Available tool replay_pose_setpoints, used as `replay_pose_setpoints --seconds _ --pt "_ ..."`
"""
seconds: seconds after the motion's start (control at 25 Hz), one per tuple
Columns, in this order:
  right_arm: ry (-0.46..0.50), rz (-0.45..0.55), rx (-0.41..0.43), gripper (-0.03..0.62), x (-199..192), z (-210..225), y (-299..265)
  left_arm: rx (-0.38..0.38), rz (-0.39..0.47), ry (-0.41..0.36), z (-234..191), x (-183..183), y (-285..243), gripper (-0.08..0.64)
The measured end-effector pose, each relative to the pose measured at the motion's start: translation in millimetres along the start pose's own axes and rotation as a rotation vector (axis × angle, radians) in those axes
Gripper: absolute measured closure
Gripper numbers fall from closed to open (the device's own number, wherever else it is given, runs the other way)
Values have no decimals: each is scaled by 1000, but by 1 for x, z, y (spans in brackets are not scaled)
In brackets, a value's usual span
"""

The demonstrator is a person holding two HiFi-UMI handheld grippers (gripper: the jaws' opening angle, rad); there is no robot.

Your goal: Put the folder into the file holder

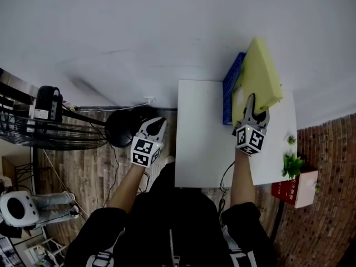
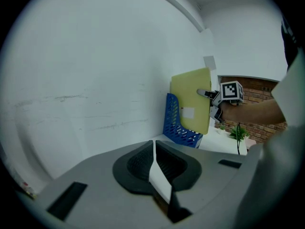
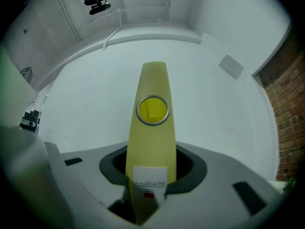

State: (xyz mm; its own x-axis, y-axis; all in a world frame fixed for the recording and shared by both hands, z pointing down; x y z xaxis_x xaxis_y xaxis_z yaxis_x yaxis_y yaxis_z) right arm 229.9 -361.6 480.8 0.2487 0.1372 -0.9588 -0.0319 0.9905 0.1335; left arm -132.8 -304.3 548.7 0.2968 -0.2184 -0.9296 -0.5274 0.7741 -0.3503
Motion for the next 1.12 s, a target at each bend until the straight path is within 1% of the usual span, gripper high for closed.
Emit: replay_pose_setpoints --seconds 0.28,0.36,0.48,0.6,0.92,1.0,1.12 --pt "39 -26 25 422 -2 -7 8 -7 -3 -3 3 -3 -1 525" --pt "54 -59 40 419 -3 -10 8 -14 -5 0 6 -3 -3 525" --pt "83 -137 58 411 -1 -15 9 -20 -7 3 8 -4 -5 525" --pt "93 -191 65 408 0 -14 12 -24 -6 2 13 -4 -6 525" --pt "85 -235 70 402 0 -8 19 -33 -4 -1 20 -3 -9 525" --pt "84 -265 75 392 1 -8 18 -34 -3 -1 23 -3 -9 525" --pt "84 -339 96 383 0 -11 16 -33 -5 3 25 -4 -7 525"
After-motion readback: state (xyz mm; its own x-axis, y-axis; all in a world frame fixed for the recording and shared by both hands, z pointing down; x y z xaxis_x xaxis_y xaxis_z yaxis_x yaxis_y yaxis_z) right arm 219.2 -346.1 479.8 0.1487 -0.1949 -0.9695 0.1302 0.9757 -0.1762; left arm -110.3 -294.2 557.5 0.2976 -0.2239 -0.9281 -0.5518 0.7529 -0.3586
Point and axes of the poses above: the fingertips, and each gripper's own axes: y backward along the fingers, z to its right, x out of its top, the point moved 5 cm from there along y, backward along the fingers, and after that the axes turned 12 degrees about -y, right-handed, at the moved point
